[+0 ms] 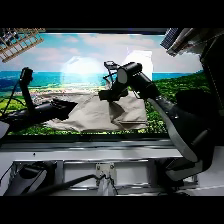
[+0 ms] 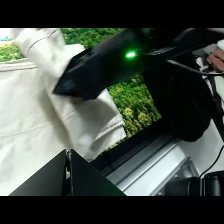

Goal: Fold the clothes and pants, and hang the long-sleeved shirts on hangers.

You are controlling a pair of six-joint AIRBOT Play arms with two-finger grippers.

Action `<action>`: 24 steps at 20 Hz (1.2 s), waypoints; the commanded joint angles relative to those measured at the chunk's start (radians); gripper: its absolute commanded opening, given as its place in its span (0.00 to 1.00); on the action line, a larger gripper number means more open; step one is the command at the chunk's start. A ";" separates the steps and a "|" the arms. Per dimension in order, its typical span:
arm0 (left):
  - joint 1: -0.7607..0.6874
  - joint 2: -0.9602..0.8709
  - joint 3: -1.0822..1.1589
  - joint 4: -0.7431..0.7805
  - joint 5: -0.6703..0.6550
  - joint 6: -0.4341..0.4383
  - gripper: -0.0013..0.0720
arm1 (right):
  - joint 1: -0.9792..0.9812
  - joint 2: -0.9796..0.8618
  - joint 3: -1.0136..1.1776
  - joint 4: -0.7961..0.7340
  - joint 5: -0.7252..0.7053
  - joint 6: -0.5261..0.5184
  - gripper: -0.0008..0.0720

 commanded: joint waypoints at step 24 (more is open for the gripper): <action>-0.027 -0.418 -0.003 0.112 0.150 -0.024 0.03 | -0.892 0.293 -0.488 0.428 -0.016 -0.473 0.71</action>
